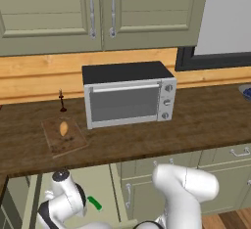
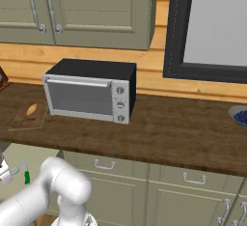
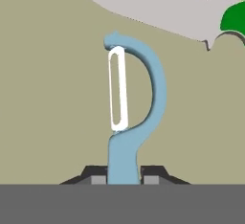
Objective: Place the appropriate cutting tool for cutting the potato skin on the cutting board.
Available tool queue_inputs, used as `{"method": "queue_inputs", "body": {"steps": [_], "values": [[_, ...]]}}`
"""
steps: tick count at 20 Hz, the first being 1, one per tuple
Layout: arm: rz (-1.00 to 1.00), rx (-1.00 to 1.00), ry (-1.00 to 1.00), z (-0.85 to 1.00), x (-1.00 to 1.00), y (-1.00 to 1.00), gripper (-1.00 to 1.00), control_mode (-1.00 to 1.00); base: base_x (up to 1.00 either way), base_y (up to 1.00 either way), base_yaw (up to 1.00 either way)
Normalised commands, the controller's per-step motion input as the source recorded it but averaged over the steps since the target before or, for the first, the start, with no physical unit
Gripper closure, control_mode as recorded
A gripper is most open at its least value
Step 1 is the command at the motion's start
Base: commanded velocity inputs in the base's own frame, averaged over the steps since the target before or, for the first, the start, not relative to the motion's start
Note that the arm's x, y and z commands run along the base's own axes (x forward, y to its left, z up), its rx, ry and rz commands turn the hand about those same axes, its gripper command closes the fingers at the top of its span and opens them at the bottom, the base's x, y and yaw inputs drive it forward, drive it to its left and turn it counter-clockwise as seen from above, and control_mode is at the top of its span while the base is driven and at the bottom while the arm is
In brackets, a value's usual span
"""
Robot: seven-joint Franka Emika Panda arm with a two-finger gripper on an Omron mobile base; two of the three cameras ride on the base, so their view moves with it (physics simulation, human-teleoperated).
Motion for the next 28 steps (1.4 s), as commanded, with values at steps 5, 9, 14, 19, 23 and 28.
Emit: {"method": "queue_inputs", "body": {"steps": [5,9,14,19,23,28], "values": [[-0.13,0.00,0.00,0.33,-0.39,-0.28,1.00,-1.00,0.00,0.00,0.00],[-0.11,0.01,-0.03,0.44,-0.58,-0.44,1.00,-1.00,0.00,0.00,0.00],[-0.13,0.05,-0.02,0.57,-0.65,-0.44,1.00,-1.00,0.00,0.00,0.00],[-0.15,0.04,0.00,0.89,-0.63,-0.35,1.00,-1.00,0.00,0.00,0.00],[-0.15,0.00,0.00,1.00,-0.34,-0.11,1.00,-1.00,0.00,0.00,0.00],[-0.17,0.00,0.00,1.00,-0.04,0.03,1.00,-1.00,0.00,0.00,0.00]]}}
